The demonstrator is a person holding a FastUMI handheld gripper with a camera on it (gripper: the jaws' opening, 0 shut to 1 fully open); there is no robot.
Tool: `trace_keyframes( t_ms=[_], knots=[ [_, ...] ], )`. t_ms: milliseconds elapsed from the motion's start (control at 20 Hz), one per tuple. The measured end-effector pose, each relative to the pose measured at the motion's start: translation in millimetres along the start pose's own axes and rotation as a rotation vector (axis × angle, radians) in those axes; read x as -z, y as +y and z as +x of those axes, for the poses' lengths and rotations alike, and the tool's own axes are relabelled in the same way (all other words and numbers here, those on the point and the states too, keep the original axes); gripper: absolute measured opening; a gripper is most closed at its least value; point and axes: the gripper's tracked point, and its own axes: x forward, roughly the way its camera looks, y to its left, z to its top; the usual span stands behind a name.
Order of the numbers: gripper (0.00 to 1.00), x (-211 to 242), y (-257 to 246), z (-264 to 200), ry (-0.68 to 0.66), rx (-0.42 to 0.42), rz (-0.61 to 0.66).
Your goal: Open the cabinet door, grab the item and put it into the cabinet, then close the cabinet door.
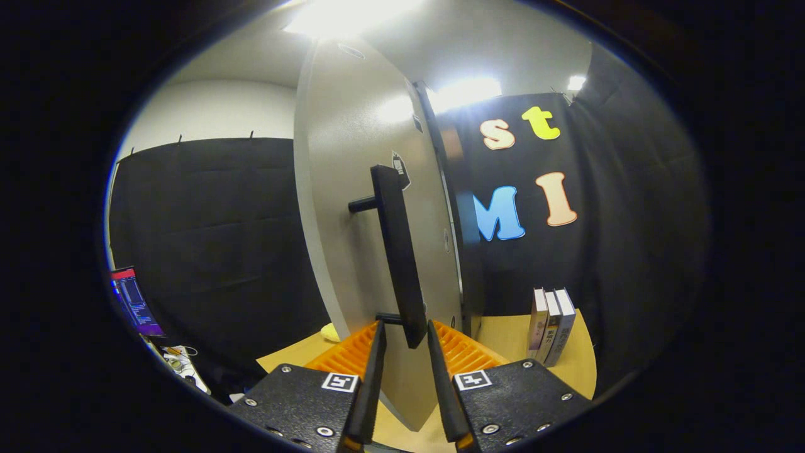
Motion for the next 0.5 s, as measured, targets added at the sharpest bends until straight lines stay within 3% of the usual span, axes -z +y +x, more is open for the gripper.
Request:
trace_keyframes(
  t_ms=[150, 250, 400, 500],
  knots=[
    [0.63, 8, -12, -2, -0.008, 0.082, 0.062],
    [0.68, 15, -24, -1, -0.031, 0.168, 0.095],
    [0.92, 28, -37, -2, -0.089, 0.248, 0.142],
    [0.95, 41, -39, -8, -0.12, 0.301, 0.13]
  ],
)
